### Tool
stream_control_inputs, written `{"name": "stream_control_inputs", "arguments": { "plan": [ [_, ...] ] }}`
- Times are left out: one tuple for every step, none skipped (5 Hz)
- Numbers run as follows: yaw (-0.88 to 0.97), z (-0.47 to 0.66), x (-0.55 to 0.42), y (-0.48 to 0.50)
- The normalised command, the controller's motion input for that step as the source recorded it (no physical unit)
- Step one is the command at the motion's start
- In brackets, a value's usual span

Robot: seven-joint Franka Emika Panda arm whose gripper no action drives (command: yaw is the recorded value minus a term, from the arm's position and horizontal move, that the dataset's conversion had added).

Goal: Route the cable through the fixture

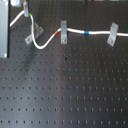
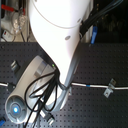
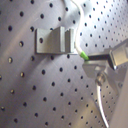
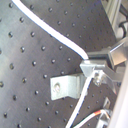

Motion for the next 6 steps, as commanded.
{"name": "stream_control_inputs", "arguments": {
  "plan": [
    [-0.82, 0.14, 0.006, 0.149],
    [-0.89, 0.12, -0.001, 0.028],
    [-0.97, 0.1, 0.001, 0.002],
    [-0.98, 0.09, 0.001, 0.001],
    [-0.96, 0.1, 0.001, 0.001],
    [-0.85, 0.05, -0.017, 0.011]
  ]
}}
